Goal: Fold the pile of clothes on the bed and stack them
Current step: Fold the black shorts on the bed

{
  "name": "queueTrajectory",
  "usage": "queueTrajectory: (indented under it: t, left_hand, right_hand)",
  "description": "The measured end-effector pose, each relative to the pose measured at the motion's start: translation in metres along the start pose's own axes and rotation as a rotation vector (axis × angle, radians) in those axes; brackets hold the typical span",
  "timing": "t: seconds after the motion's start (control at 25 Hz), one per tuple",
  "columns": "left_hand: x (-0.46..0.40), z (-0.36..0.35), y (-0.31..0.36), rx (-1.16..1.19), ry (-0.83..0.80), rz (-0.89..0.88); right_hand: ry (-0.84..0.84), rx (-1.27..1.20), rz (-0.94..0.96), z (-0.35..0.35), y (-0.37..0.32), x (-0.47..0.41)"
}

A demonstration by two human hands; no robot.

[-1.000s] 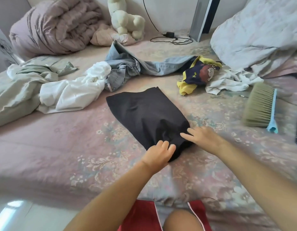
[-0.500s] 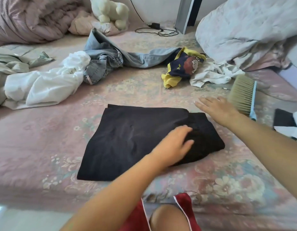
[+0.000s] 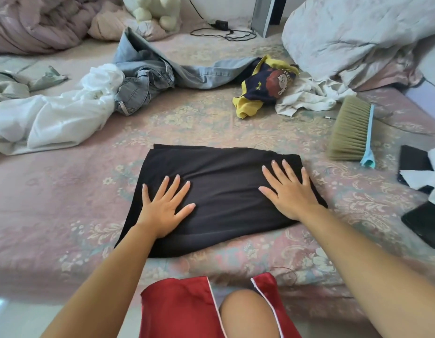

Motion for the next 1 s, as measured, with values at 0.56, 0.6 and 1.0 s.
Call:
queueTrajectory:
  t: [0.56,0.6,1.0]
  left_hand:
    - [0.081,-0.002,-0.016,-0.198,-0.029,-0.445]
    - [0.081,0.0,-0.016,-0.179,-0.005,-0.462]
    - [0.085,0.046,-0.067,0.548,0.265,-0.14]
  right_hand:
    - [0.539,0.016,0.654,0.011,-0.084,0.073]
    - [0.587,0.03,0.648,0.012,-0.085,0.072]
    - [0.652,-0.414,0.352,0.037,-0.036,0.064]
Point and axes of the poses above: each hand's wrist, its own x-axis away from the middle knuckle, its own z-axis out of the back of the hand, y = z × x, the point moved 8 cm from there along -x, towards the middle knuckle, and after that the axes turned 8 degrees about x, right-handed, at the moved point
